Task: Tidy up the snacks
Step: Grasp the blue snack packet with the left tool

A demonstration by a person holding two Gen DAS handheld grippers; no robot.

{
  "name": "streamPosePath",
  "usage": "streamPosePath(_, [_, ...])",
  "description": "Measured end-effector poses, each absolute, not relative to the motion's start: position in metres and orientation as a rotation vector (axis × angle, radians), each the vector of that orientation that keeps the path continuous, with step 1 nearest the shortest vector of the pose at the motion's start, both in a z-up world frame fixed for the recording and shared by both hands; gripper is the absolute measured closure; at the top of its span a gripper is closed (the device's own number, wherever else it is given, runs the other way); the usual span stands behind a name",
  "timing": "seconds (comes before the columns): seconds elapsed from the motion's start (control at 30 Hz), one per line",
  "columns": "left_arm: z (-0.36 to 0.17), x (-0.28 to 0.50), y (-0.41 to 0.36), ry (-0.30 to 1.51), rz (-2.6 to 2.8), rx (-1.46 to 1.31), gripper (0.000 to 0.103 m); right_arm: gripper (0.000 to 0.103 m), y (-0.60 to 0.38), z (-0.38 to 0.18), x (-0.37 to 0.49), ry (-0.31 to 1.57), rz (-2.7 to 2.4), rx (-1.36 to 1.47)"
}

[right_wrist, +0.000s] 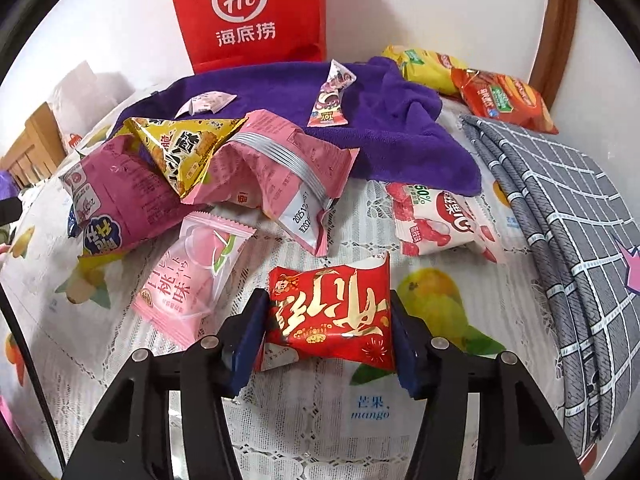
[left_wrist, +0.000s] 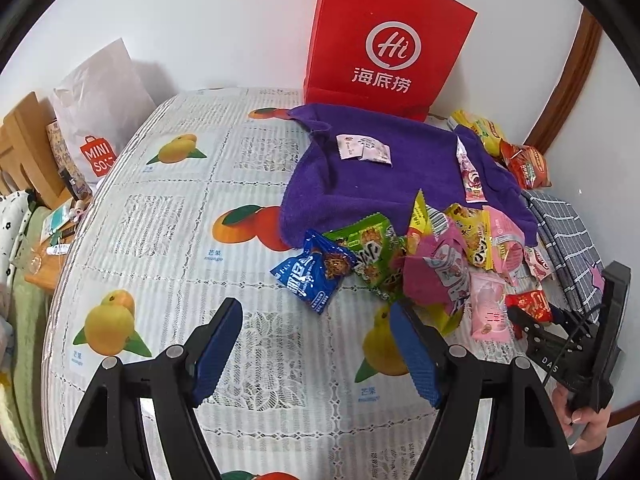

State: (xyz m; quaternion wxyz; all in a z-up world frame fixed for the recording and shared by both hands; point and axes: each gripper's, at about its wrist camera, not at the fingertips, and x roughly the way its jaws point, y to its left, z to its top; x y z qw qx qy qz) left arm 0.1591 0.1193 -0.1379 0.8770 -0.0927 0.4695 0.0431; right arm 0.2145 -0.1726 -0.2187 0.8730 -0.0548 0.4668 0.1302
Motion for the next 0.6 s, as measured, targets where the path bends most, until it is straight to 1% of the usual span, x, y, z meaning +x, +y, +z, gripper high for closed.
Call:
streamPosePath(0.3, [-0.157,0.173,0.126,1.018,0.096,-0.180,0.030,0.046,-0.174,-0.220,0.212,0.955,0.272,-0.108])
streamPosePath(0.37, [-0.161,0.178,0.125,1.025,0.089,-0.173,0.030,0.044,-0.175,-0.220,0.212,0.956,0.280,-0.099])
streamPosePath(0.6, [-0.176,0.201,0.123,1.048,0.055,-0.134,0.030,0.044,-0.173,-0.220,0.211,0.954,0.271,-0.115])
